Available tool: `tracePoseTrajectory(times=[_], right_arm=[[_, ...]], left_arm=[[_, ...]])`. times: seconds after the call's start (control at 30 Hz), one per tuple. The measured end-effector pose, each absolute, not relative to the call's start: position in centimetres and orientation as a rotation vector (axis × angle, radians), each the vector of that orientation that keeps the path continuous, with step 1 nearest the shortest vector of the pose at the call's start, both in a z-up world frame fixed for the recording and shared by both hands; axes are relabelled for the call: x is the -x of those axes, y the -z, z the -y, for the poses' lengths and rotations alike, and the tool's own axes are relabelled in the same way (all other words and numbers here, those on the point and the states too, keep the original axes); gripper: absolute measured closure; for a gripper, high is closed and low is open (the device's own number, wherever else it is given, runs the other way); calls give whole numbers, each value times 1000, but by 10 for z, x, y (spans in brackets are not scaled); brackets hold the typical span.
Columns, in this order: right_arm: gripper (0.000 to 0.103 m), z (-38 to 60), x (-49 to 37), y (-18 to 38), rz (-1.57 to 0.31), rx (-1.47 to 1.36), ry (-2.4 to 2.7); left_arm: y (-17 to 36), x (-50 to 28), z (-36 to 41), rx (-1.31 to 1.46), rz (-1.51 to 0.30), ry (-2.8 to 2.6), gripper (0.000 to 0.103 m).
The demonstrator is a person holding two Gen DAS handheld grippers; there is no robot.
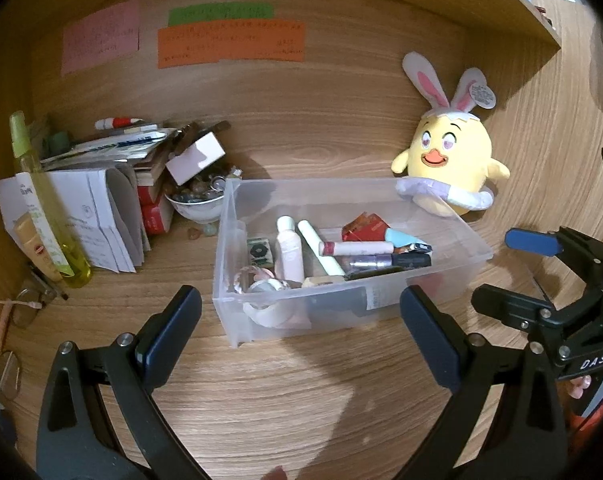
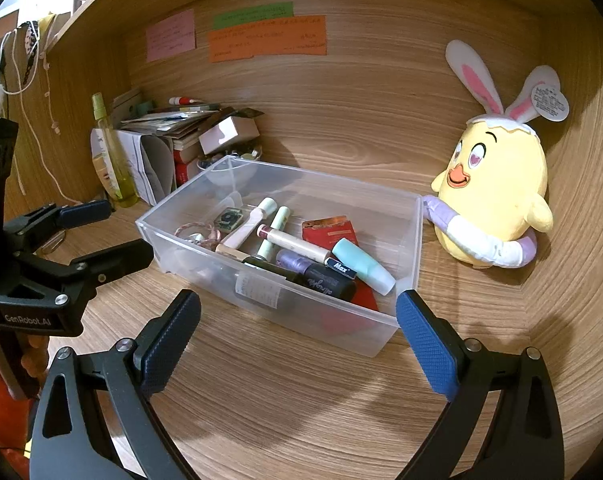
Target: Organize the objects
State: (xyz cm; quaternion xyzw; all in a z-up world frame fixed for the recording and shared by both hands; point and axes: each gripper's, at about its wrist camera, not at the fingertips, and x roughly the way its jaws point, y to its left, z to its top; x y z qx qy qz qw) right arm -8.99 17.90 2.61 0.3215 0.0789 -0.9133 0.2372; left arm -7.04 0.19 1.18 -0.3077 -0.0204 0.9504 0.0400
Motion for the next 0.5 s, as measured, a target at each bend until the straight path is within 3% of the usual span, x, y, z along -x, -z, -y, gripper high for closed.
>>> tracePoseTrajectory(times=[0.5], right_arm=[[5, -179, 89, -25, -211, -885, 2503]], left_arm=[[-10, 72, -5, 961, 83, -2875, 2]])
